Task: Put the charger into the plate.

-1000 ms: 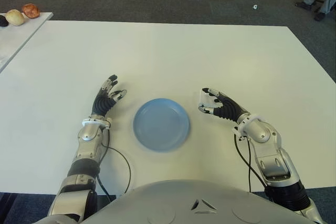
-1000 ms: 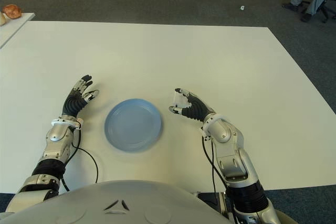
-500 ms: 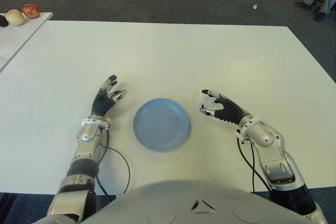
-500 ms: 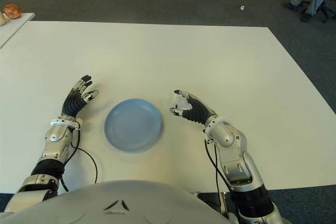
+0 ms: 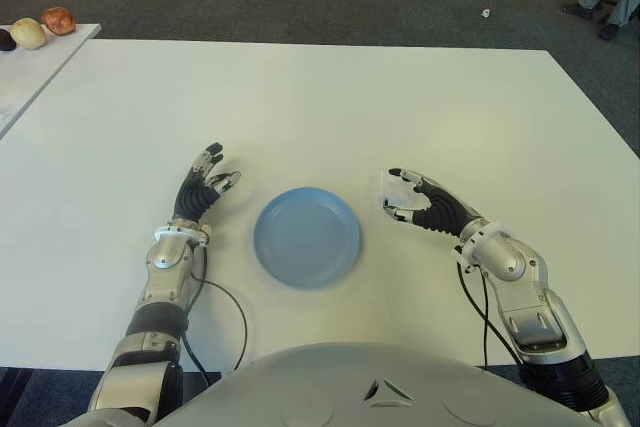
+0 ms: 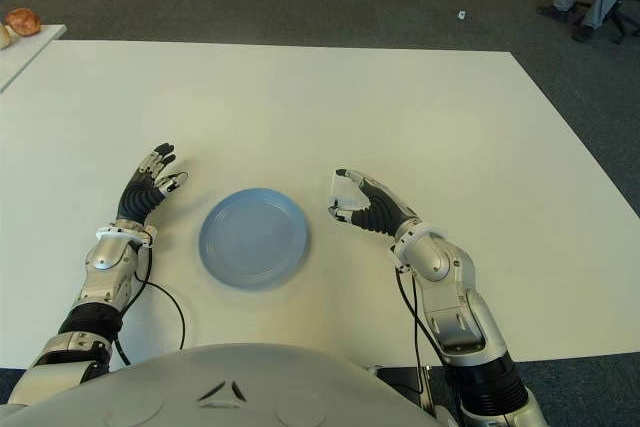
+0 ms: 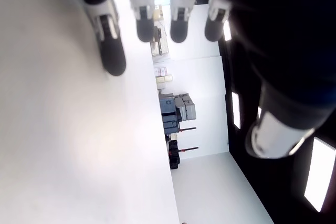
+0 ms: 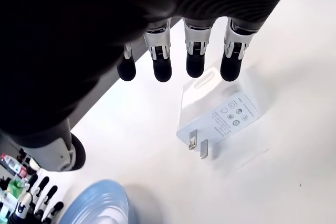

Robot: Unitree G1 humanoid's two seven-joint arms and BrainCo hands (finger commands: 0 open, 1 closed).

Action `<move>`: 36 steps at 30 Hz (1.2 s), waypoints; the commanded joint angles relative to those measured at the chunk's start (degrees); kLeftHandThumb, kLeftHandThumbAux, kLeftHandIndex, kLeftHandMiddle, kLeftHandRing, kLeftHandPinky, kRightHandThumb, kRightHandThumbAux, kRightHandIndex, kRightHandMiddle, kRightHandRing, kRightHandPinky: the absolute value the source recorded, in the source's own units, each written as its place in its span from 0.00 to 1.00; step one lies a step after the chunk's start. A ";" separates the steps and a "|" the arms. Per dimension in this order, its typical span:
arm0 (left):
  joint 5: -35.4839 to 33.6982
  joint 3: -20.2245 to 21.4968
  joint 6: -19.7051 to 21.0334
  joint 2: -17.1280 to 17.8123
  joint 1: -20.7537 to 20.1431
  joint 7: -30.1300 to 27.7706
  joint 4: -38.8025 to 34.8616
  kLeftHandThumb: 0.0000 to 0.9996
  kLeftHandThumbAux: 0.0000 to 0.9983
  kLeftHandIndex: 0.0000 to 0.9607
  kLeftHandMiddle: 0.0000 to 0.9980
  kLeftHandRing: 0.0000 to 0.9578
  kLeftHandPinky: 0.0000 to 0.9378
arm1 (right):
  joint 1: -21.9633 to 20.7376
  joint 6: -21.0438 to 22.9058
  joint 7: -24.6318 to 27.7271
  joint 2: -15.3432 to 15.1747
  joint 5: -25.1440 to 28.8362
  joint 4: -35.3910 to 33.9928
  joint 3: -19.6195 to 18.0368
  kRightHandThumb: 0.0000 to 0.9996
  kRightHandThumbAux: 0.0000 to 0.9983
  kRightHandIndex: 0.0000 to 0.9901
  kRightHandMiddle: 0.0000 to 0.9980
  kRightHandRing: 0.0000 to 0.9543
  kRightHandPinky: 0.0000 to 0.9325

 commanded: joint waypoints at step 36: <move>0.81 -0.39 2.36 0.02 0.93 -0.40 3.85 0.00 0.68 0.01 0.03 0.03 0.06 | -17.17 -31.71 -37.58 -0.73 -21.47 40.53 5.81 0.30 0.46 0.00 0.00 0.00 0.00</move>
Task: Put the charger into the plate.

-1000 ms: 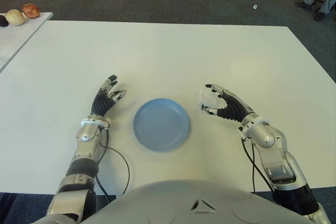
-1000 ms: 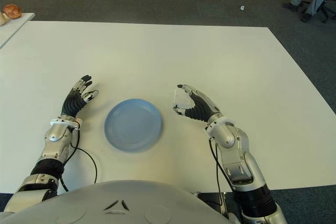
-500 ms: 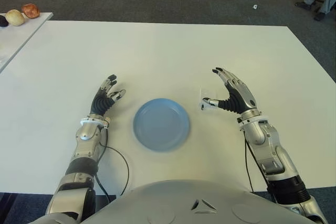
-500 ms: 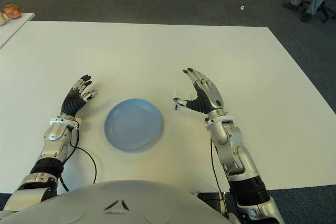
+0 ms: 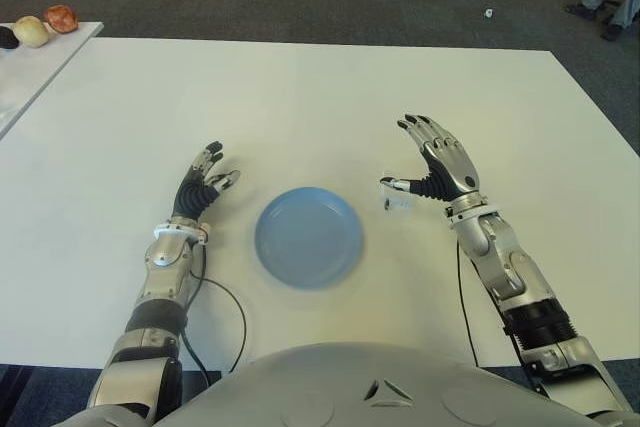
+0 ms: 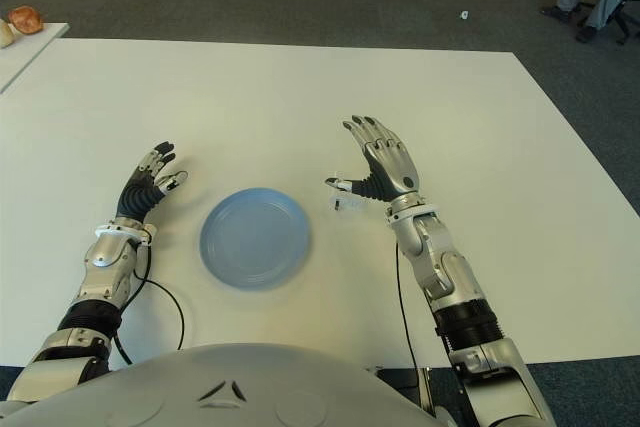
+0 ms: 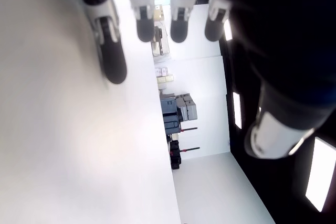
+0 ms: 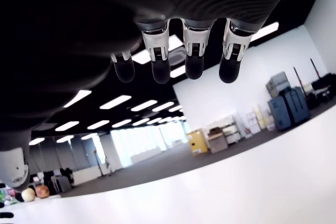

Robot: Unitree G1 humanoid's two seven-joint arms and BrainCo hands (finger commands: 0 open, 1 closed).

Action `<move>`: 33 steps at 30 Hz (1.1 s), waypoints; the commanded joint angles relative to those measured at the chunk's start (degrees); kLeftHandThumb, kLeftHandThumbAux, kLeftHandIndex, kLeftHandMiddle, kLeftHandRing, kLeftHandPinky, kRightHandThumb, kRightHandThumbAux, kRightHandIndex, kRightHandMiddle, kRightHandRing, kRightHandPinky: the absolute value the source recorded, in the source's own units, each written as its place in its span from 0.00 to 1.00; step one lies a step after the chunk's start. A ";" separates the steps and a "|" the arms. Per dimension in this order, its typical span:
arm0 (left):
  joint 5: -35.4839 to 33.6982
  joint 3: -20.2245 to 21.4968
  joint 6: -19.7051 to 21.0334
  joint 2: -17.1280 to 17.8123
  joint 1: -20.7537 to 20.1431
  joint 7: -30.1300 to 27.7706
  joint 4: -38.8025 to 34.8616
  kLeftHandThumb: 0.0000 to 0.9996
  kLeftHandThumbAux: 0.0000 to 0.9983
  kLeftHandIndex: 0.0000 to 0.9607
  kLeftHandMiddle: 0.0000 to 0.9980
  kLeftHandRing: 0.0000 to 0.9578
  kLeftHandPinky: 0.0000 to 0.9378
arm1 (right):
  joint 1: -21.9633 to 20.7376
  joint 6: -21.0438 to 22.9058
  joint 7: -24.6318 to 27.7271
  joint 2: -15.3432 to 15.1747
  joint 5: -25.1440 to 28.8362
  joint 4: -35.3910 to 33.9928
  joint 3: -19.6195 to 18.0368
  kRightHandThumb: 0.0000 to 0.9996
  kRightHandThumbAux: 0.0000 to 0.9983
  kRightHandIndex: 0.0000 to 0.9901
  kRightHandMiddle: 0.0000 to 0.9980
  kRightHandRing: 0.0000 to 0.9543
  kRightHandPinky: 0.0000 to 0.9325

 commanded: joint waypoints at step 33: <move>0.34 -0.47 4.07 -0.11 3.64 -0.64 -0.88 0.00 0.67 0.01 0.04 0.03 0.05 | -19.31 -13.79 -28.88 -0.55 -10.70 43.55 18.25 0.19 0.45 0.00 0.00 0.00 0.00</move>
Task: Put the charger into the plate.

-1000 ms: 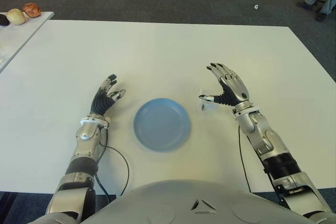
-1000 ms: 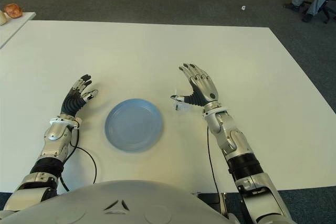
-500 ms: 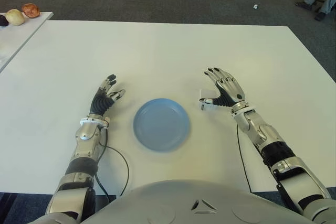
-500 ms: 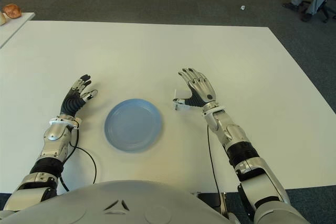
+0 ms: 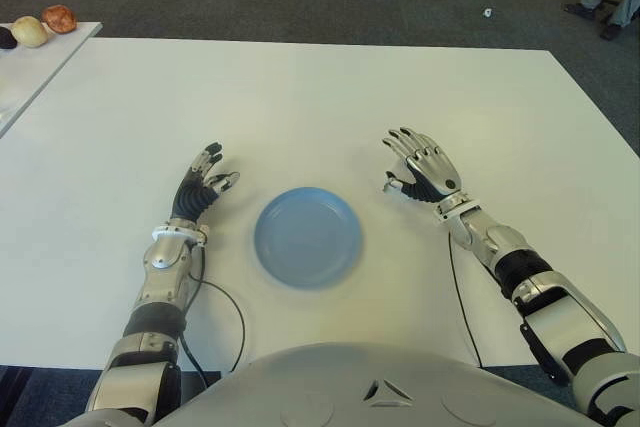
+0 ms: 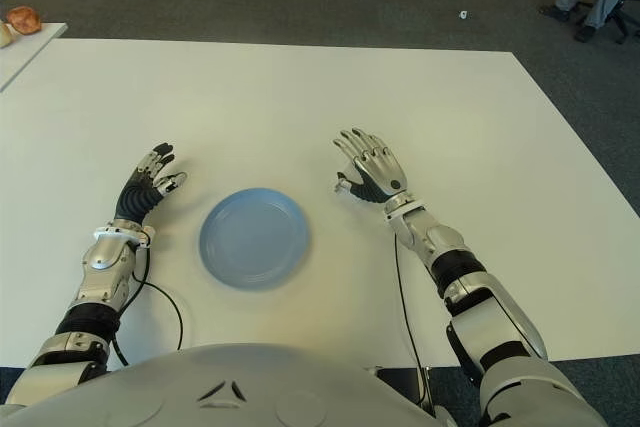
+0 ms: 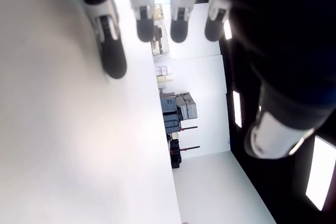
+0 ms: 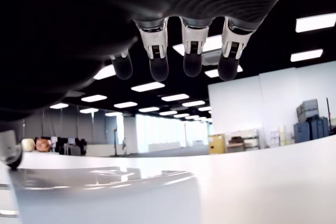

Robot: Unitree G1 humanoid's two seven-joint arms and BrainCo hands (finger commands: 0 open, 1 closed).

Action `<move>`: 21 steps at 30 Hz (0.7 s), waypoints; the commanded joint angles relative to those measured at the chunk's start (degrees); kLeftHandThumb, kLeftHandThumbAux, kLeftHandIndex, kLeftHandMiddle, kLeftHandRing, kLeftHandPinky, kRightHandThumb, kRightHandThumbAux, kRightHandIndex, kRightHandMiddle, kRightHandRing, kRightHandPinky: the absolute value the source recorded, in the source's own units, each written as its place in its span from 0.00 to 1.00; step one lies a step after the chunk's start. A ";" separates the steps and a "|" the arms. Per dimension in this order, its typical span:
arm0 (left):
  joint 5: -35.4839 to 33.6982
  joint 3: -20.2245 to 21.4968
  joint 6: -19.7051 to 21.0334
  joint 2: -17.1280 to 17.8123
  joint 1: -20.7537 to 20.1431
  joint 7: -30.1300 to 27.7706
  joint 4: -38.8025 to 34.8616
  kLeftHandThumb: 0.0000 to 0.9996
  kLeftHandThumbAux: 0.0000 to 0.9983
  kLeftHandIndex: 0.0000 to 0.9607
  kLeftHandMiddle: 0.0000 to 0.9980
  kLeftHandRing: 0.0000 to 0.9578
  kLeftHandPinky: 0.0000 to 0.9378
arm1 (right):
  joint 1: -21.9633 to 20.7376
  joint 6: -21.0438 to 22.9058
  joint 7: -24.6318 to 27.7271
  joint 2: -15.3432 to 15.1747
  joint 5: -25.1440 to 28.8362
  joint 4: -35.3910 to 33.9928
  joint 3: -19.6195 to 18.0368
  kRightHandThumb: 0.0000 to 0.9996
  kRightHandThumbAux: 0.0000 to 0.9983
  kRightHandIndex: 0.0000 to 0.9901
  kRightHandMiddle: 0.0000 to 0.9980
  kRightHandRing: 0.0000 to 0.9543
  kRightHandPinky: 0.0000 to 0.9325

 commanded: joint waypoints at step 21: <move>0.40 -0.39 6.00 0.44 3.28 -0.60 -0.98 0.00 0.65 0.02 0.04 0.04 0.05 | -0.57 -3.52 -0.64 1.46 1.36 6.16 4.15 0.21 0.45 0.00 0.00 0.00 0.00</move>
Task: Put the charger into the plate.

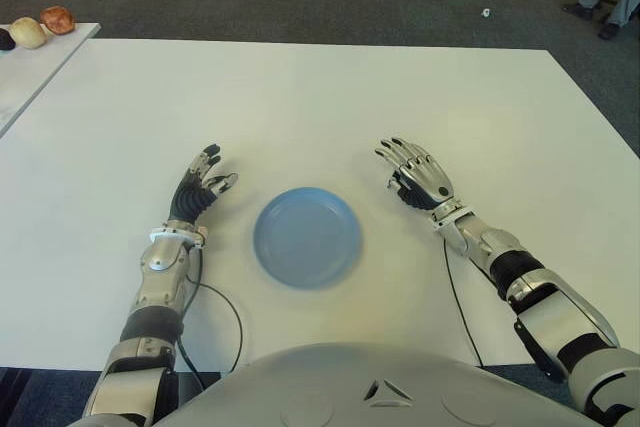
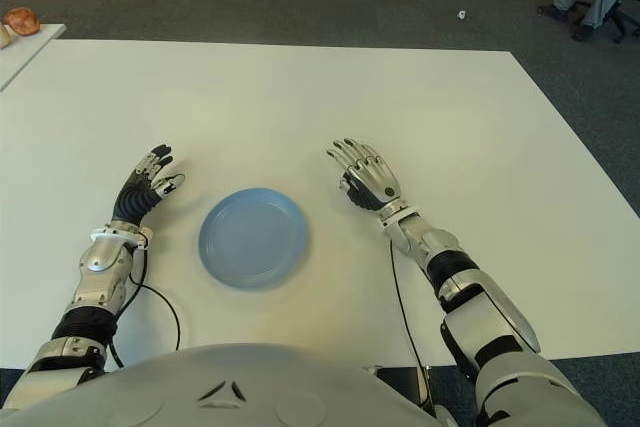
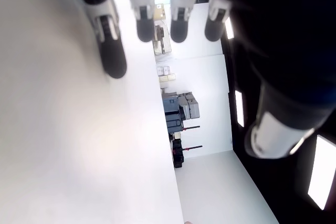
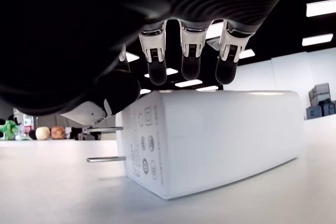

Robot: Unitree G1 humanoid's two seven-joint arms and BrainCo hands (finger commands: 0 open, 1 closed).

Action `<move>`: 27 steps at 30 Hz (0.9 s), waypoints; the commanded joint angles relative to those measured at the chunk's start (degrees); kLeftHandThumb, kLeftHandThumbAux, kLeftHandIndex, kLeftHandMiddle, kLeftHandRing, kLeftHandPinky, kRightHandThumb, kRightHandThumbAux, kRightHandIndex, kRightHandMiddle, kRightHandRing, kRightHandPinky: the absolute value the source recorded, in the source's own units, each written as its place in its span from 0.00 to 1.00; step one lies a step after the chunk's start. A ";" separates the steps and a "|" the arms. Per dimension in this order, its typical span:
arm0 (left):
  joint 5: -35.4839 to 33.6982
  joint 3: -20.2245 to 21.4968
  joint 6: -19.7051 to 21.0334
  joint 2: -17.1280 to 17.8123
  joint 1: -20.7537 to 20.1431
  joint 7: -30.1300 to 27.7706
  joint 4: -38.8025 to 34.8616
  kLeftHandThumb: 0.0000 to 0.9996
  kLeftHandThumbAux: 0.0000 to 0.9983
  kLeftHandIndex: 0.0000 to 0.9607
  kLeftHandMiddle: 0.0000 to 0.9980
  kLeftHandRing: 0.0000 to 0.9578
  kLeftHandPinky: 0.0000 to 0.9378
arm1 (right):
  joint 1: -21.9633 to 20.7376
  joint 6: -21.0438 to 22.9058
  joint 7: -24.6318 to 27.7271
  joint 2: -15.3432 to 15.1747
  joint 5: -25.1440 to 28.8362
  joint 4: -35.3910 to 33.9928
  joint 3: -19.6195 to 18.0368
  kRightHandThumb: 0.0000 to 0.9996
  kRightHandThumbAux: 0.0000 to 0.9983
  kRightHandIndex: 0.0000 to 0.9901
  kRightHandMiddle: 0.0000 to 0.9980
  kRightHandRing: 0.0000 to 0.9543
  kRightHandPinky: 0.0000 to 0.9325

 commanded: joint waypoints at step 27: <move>0.39 -0.44 3.47 0.15 1.95 -0.86 1.13 0.00 0.60 0.03 0.07 0.06 0.05 | 1.43 -1.05 7.42 0.42 4.88 -0.93 -0.33 0.19 0.49 0.00 0.00 0.00 0.00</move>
